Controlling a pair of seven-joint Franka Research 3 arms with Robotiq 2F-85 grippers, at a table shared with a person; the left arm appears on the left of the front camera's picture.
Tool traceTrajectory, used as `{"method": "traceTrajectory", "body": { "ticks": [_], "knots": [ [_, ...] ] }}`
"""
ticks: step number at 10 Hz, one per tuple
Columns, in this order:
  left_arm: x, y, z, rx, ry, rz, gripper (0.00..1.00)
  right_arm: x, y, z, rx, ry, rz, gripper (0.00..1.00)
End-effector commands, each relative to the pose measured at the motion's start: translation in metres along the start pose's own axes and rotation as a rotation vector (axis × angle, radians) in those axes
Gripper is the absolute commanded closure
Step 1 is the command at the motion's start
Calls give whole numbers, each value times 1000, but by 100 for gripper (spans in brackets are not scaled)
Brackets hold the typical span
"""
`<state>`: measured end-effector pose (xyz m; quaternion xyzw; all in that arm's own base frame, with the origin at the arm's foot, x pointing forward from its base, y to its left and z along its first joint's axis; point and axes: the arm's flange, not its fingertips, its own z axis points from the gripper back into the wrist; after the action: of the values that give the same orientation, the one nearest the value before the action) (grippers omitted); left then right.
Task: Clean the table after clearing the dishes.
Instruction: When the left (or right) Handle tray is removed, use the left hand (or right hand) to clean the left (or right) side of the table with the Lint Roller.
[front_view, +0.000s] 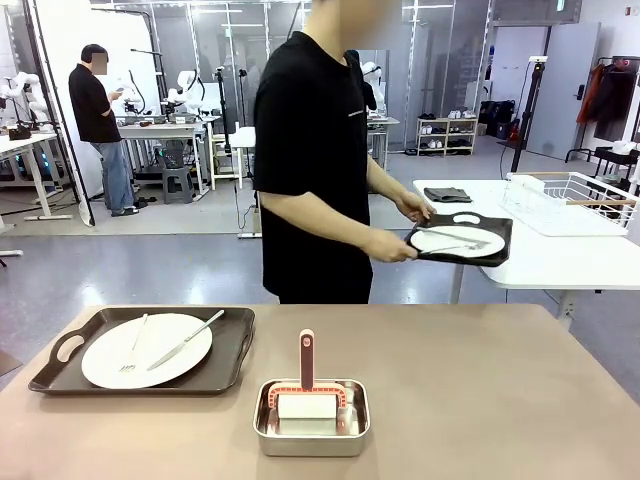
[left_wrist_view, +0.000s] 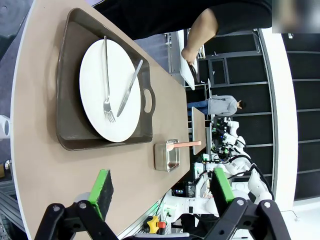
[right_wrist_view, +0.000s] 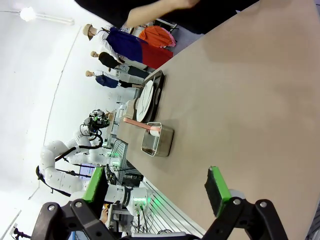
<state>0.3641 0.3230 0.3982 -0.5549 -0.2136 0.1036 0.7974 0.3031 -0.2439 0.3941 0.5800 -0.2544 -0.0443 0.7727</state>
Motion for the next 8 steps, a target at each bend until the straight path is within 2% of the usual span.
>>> {"method": "traceTrajectory", "body": {
  "ticks": [1, 3, 6, 8],
  "knots": [
    [-1, 0, 2, 1, -3, -2, 0, 0, 2, 1, 2, -4, 4, 0],
    [-1, 0, 2, 1, -3, -2, 0, 0, 0, 0, 0, 0, 0, 0],
    [-1, 0, 2, 1, -3, -2, 0, 12, 56, -37, -136, 150, 208, 0],
    [-1, 0, 2, 1, -3, -2, 0, 25, 90, -87, -214, 281, 273, 0]
  ]
}}
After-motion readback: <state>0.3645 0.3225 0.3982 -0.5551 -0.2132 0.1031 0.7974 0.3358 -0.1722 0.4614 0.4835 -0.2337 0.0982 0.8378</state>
